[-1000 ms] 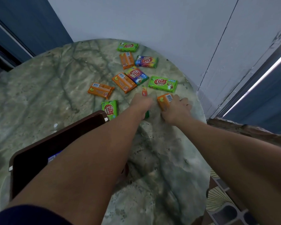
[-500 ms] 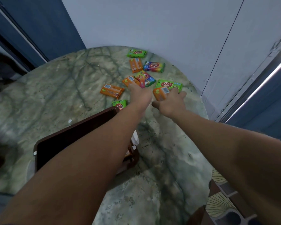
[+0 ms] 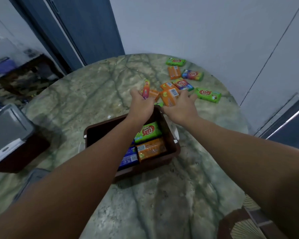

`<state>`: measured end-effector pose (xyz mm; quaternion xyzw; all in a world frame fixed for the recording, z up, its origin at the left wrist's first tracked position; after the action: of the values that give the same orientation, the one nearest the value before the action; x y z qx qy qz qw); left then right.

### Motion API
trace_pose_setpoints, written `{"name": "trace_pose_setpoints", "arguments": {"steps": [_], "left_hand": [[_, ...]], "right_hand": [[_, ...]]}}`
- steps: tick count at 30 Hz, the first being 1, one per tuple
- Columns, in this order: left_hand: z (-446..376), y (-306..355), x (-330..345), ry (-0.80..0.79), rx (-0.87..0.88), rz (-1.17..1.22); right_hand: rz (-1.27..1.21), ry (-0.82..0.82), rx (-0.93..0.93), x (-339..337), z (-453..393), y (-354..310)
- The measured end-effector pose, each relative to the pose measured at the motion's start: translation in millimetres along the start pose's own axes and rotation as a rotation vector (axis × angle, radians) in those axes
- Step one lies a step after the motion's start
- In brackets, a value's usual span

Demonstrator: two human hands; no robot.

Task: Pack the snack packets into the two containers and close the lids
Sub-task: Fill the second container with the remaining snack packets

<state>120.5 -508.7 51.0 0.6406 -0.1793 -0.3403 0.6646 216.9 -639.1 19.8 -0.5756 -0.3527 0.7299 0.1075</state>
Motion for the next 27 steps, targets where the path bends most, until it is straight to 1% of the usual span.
{"name": "trace_pose_setpoints", "arguments": {"steps": [4,7,9,11,13,16,20,25,27], "left_hand": [[14,-12,-43,0.026,0.006,-0.031],[25,-25,-67,-0.011,0.003,-0.042],[33,-36,-80,-0.038,-0.007,-0.028],[39,-52,-93,-0.037,-0.009,-0.062],[45,-66,-103,-0.048,-0.011,-0.122],[50,-93,-112,-0.110,-0.031,-0.234],[55,-110,-117,-0.191,0.041,-0.475],[56,-118,-118,-0.271,0.072,-0.658],[55,-118,-116,-0.307,0.105,-0.746]], "right_hand": [[0.049,-0.044,-0.131,16,22,-25],[0.098,-0.100,-0.247,28,36,-41],[0.173,-0.140,-0.333,37,45,-48],[0.283,-0.160,-0.423,45,54,-52],[0.380,-0.169,-0.500,50,60,-53],[0.538,-0.204,-0.589,61,67,-50],[0.781,-0.199,-0.714,73,73,-46],[0.838,-0.228,-0.794,77,75,-43],[0.900,-0.255,-0.837,80,75,-43]]}}
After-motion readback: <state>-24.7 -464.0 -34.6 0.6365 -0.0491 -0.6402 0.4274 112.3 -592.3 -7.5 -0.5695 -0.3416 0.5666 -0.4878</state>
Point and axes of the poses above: each hand's wrist, its own z-axis away from the middle knuckle, its own x-axis out of the palm, y = z × x, the point moved 6 cm from there along -z, towards the middle knuckle, and after that the axes turned 10 degrees about z, right-handed, at the moved point
